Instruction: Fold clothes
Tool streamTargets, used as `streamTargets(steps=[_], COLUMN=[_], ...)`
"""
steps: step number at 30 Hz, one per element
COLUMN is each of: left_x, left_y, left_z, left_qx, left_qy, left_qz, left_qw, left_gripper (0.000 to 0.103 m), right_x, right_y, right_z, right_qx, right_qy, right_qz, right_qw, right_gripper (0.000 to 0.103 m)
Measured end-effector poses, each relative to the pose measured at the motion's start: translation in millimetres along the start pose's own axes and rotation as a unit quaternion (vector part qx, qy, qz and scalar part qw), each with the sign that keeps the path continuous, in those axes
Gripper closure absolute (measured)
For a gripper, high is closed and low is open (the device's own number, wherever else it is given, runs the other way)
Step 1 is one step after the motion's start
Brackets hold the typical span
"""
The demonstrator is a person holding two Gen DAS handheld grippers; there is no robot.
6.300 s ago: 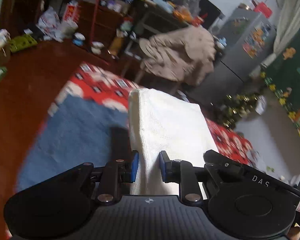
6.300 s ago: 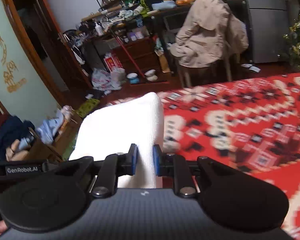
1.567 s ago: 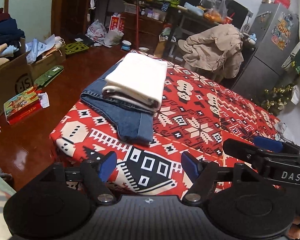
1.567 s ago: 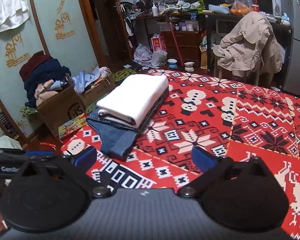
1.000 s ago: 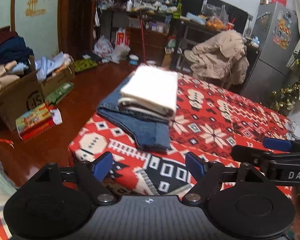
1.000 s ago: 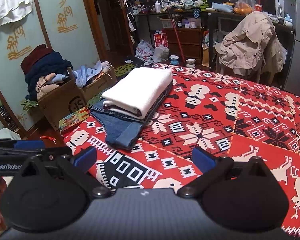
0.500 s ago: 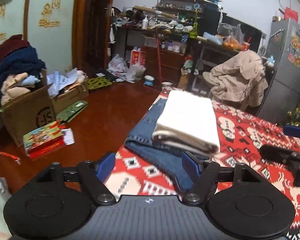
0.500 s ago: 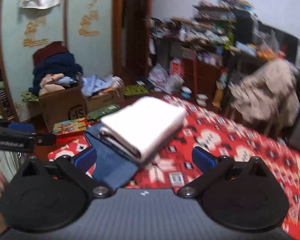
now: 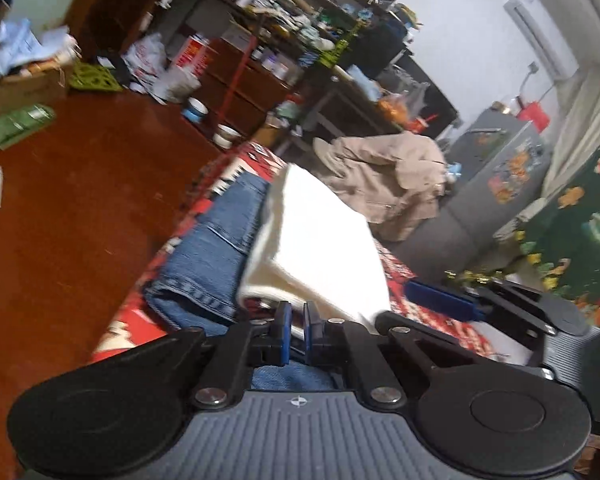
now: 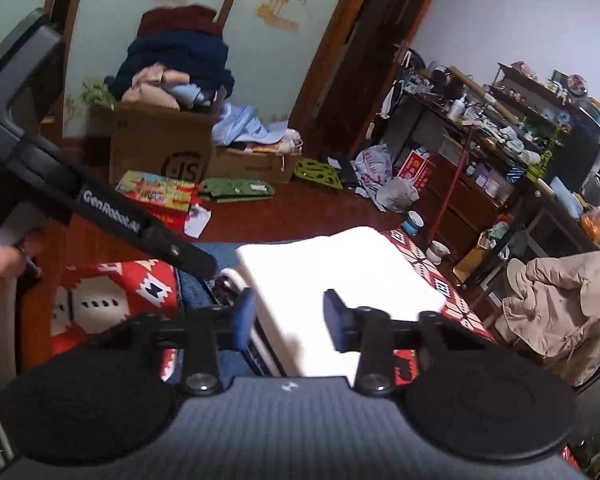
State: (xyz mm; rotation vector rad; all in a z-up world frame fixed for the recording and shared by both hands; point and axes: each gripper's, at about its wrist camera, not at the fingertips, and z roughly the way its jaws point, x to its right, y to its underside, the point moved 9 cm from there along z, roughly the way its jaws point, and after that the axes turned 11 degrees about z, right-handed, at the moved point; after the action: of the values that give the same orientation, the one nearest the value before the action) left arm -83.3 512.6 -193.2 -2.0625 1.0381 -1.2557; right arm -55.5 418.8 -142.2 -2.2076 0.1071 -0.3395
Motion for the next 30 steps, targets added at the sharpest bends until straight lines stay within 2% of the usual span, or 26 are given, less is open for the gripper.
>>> streamTargets(steps=[3,8,12,14,16,18,21,23,27,29,30], left_x=[-1.6,-9.4,-22.8,-30.2,-36.4,-43.1,-51.1,-49.3,-52.0,-50.5,-49.9], left_y=[5.0,7.9,12.1,14.7,18.8,22.4,19.0,19.5,20.5,18.5,16.6], left_z=[9.1,7.1,4.3,6.8,9.3,11.5,11.2,12.2,8.3,5.7,4.9], left_qx=[0.004,0.038,0.054,0.058,0.062,0.065,0.074,0.077,0.082,0.087,0.089], left_qy=[0.014,0.032,0.038,0.061,0.089,0.117,0.133,0.140,0.172,0.188,0.190], left_qz=[-0.017,-0.085,-0.150,-0.198,-0.249,-0.300,-0.336,-0.351,-0.406,-0.423,-0.420], left_qw=[0.9998,0.9951,0.9865,0.9767,0.9623,0.9446,0.9297,0.9225,0.8939,0.8823,0.8830], left_gripper=[0.097,0.095,0.079,0.079,0.079,0.067,0.055,0.052,0.052,0.052,0.052], right_x=[-4.1,-2.3,6.4,12.2,21.8,29.6,38.0,42.8,48.2,48.4,48.2], right_y=[1.4,4.4,2.3,2.2,4.4,4.5,4.3,3.8,2.2,1.6,1.3], right_z=[19.8,36.5,43.3,46.3,44.9,46.8,49.9,51.3,50.9,49.6,49.2], right_qx=[-0.016,-0.026,-0.028,-0.031,-0.036,-0.040,-0.042,-0.042,-0.041,-0.039,-0.038], right_qy=[-0.007,0.000,0.002,0.001,-0.003,-0.007,-0.006,-0.007,-0.004,-0.004,-0.004], right_qz=[0.009,0.014,0.031,0.048,0.074,0.098,0.119,0.130,0.135,0.134,0.133], right_qw=[1.000,1.000,0.999,0.998,0.997,0.994,0.992,0.991,0.990,0.990,0.990], right_gripper=[0.066,0.065,0.060,0.060,0.058,0.056,0.055,0.055,0.054,0.053,0.051])
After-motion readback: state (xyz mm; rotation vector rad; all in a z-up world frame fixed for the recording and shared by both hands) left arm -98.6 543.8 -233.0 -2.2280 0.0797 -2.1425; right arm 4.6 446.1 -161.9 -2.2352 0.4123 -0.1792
